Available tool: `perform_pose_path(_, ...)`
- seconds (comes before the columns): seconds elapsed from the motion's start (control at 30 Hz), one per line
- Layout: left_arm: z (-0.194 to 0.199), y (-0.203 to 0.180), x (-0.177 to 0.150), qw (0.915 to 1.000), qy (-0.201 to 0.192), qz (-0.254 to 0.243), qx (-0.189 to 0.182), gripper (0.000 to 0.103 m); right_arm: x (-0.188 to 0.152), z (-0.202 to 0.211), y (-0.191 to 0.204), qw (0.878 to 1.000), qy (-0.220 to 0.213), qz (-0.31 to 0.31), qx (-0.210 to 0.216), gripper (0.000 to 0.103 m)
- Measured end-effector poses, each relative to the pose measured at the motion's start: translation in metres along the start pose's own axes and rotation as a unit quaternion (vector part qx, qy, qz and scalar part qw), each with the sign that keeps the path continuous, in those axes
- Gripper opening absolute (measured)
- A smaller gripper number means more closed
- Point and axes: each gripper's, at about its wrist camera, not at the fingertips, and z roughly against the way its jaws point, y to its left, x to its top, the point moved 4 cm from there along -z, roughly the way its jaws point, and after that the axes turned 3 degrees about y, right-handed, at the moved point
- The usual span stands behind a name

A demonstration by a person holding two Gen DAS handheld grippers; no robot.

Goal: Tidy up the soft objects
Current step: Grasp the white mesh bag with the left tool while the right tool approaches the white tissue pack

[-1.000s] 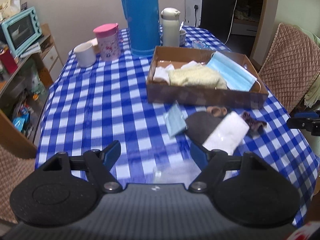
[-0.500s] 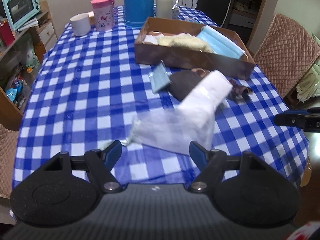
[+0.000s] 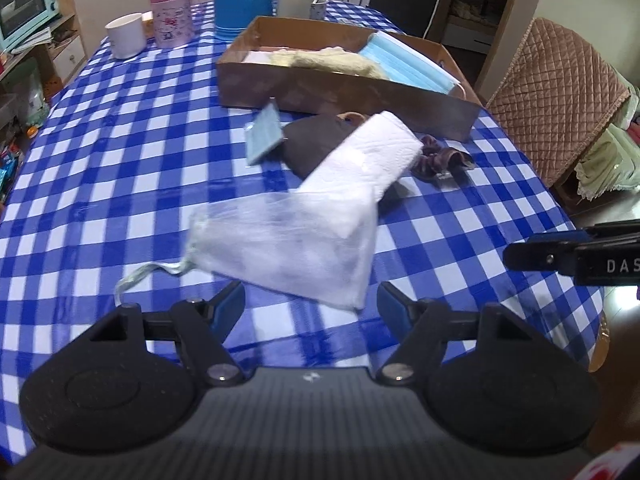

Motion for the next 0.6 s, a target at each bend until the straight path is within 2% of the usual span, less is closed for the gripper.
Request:
perform_pose_path(0.23, -0.034, -0.018, 0.006, 0.9997, 0.002, -0.020, 0.015, 0.071, 0.000, -0.005, -0.012, 1.000, 0.006, -0.023, -0.001, 0.044)
perform_pose_path(0.43, -0.058, -0.025, 0.003, 0.9975, 0.007, -0.055, 0.044, 0.070, 0.001, -0.006, -0.021, 0.999, 0.009, -0.045, 0.000, 0.044)
perform_pose_path(0.53, -0.061, -0.018, 0.000, 0.9966, 0.009, -0.059, 0.057, 0.059, 0.001, -0.007, -0.023, 0.999, 0.011, -0.049, -0.001, 0.044)
perform_pose_path(0.6, -0.058, -0.008, -0.003, 0.9966, 0.008, -0.055, 0.061, 0.047, 0.001, -0.009, -0.024, 0.999, 0.013, -0.050, 0.000, 0.044)
